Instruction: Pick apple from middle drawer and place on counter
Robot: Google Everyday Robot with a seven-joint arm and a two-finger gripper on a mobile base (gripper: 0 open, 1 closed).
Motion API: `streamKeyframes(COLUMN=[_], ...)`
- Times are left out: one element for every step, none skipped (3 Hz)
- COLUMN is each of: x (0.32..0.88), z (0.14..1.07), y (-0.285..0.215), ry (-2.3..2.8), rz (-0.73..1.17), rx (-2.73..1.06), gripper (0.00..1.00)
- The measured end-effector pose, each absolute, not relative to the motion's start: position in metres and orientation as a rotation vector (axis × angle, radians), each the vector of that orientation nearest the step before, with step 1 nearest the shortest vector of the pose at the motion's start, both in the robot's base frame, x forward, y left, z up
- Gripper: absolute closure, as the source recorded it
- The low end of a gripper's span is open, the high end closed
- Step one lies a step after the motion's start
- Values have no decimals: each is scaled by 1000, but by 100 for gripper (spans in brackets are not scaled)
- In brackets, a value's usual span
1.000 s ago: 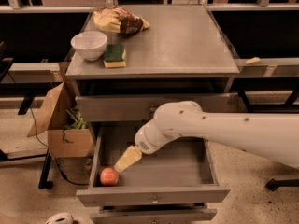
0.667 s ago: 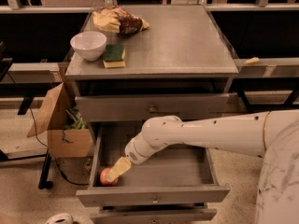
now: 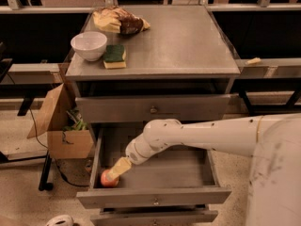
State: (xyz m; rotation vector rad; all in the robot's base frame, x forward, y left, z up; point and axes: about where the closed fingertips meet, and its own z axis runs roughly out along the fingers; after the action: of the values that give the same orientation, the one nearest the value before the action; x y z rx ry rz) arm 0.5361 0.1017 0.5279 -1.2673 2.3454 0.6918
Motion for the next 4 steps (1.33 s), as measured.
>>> streamKeyframes(x=[561, 573, 570, 564], z=[485, 450, 432, 416], y=[124, 134, 137, 140], ry=[2299, 2293, 2291, 2299], rz=[796, 856, 882, 894], rx=[-1239, -1194, -1158, -1125], gripper=[0, 0, 0, 0])
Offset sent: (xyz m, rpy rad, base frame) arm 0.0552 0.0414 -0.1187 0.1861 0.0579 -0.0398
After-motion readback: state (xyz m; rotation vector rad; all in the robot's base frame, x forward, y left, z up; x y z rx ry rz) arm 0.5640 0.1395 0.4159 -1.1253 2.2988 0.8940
